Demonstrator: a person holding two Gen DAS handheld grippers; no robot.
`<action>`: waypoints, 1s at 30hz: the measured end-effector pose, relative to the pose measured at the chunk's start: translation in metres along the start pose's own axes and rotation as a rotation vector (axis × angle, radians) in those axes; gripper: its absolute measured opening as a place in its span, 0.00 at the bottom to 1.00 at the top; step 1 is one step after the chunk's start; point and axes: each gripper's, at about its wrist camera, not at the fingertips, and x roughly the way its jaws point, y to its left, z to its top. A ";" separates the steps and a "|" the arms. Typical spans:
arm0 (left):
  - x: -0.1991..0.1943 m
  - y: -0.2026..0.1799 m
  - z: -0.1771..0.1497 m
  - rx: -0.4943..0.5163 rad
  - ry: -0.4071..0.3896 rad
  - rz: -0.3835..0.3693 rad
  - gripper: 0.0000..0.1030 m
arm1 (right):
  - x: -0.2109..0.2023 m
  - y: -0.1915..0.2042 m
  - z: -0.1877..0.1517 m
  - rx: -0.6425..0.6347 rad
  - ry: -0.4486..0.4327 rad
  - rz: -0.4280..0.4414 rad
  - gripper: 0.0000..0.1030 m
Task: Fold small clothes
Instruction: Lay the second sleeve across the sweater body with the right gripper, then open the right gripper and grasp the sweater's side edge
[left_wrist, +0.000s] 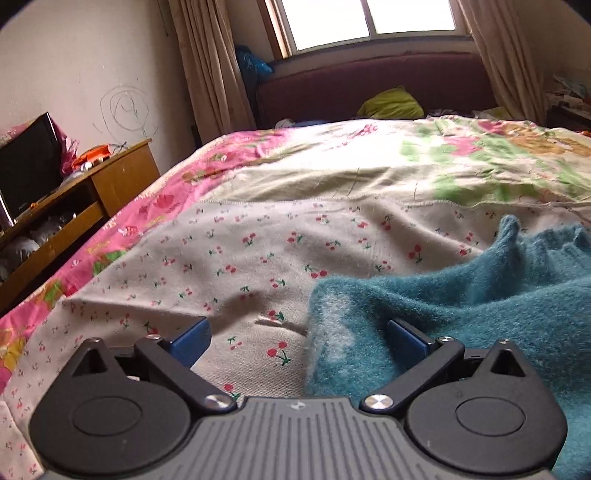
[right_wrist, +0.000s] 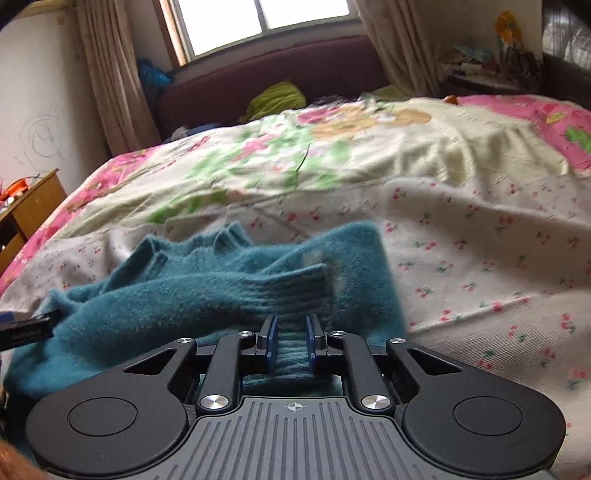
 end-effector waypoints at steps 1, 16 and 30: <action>-0.006 0.000 -0.001 0.003 -0.018 -0.002 1.00 | -0.006 -0.004 0.003 0.024 -0.028 0.009 0.21; -0.016 -0.033 -0.017 0.115 -0.014 -0.057 1.00 | 0.029 -0.024 0.013 -0.025 0.072 -0.169 0.20; -0.198 0.067 -0.122 0.126 0.120 -0.213 1.00 | -0.188 -0.048 -0.087 -0.095 0.239 0.037 0.29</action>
